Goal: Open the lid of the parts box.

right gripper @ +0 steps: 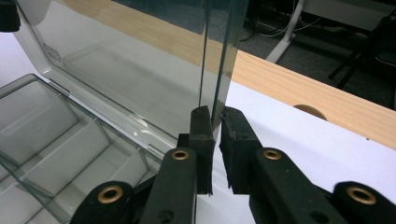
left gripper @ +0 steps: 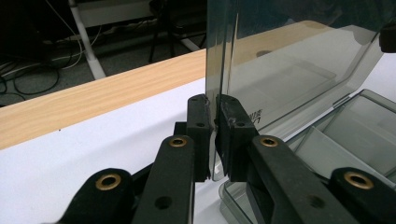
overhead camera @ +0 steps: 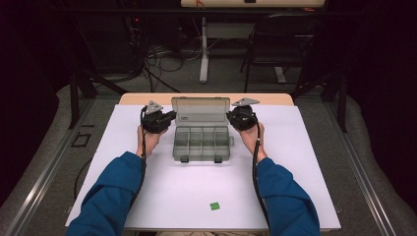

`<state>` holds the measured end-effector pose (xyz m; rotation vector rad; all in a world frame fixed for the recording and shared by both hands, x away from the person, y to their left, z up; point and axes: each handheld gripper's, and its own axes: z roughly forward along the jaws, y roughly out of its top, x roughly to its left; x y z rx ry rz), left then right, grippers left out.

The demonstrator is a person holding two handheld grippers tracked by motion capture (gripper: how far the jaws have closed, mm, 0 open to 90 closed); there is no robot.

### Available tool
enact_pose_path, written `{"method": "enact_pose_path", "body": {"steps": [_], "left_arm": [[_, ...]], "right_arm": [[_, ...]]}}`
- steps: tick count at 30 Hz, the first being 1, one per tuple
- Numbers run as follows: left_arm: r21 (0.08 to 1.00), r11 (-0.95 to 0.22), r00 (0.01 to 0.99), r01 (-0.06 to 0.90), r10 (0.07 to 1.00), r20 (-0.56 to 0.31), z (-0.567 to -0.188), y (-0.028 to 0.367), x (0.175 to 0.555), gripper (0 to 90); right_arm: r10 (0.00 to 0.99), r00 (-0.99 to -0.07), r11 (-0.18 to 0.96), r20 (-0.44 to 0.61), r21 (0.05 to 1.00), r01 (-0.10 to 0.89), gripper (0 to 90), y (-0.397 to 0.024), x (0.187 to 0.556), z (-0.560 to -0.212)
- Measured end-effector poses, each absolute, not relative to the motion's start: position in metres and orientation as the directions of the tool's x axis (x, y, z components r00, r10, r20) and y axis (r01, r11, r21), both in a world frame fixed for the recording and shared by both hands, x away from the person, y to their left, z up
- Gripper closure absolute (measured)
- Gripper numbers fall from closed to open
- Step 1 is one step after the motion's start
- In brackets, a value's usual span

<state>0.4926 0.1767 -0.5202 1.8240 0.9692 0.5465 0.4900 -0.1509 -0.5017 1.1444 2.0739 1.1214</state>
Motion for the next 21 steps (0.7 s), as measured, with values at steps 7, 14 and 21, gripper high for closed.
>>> {"method": "enact_pose_path", "body": {"steps": [7, 14, 21], "left_arm": [[0.889, -0.233, 0.576, 0.394, 0.816, -0.041, -0.525, 0.175, 0.494, 83.6], [0.865, -0.249, 0.571, 0.436, 0.819, -0.052, -0.536, 0.173, 0.498, 83.1], [0.86, -0.251, 0.57, 0.444, 0.82, -0.054, -0.538, 0.172, 0.499, 83.3]], "right_arm": [[0.864, -0.502, 0.296, -0.039, 0.846, 0.444, 83.1, -0.15, 0.493, -0.506], [0.867, -0.497, 0.292, -0.027, 0.837, 0.464, 82.9, -0.15, 0.496, -0.51], [0.868, -0.497, 0.297, -0.016, 0.817, 0.493, 82.8, -0.149, 0.499, -0.518]]}}
